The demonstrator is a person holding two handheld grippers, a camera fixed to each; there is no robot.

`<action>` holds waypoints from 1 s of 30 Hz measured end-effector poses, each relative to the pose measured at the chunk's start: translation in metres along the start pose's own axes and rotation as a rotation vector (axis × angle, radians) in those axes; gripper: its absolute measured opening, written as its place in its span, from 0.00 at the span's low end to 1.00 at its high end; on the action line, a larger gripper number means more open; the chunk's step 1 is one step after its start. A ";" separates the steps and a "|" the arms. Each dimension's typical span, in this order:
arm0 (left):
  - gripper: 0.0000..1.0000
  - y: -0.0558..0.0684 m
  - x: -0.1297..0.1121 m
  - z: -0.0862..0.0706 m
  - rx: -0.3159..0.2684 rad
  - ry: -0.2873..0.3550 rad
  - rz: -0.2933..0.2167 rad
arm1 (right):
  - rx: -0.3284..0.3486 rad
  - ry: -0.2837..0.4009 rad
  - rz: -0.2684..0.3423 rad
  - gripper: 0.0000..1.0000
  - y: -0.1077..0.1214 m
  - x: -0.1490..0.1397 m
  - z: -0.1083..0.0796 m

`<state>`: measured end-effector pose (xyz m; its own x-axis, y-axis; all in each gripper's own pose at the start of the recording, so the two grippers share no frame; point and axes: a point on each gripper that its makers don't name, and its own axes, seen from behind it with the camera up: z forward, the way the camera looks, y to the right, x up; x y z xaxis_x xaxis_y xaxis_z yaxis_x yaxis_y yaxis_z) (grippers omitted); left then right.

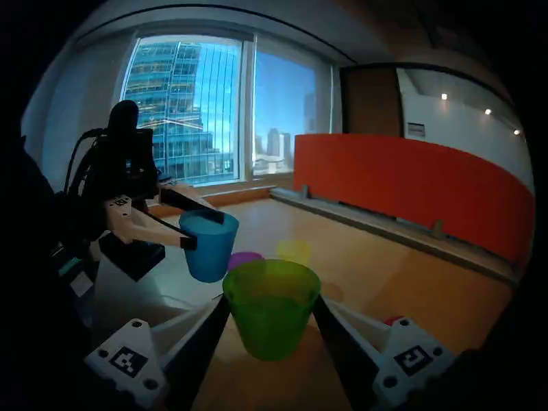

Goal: Pour water

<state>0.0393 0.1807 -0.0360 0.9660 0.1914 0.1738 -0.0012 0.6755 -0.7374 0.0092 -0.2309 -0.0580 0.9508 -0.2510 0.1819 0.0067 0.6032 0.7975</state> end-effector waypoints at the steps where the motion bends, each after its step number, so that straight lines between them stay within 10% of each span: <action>1: 0.89 0.001 -0.003 0.001 -0.005 -0.009 -0.002 | 0.005 -0.007 0.002 0.88 -0.001 -0.002 0.000; 30: 0.90 0.023 -0.070 0.027 -0.074 -0.194 0.042 | 0.061 -0.167 -0.016 0.89 0.000 -0.055 0.011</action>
<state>-0.0352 0.2021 -0.0481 0.8977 0.3565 0.2590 -0.0147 0.6116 -0.7910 -0.0461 -0.2253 -0.0618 0.8858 -0.3855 0.2585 -0.0025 0.5529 0.8332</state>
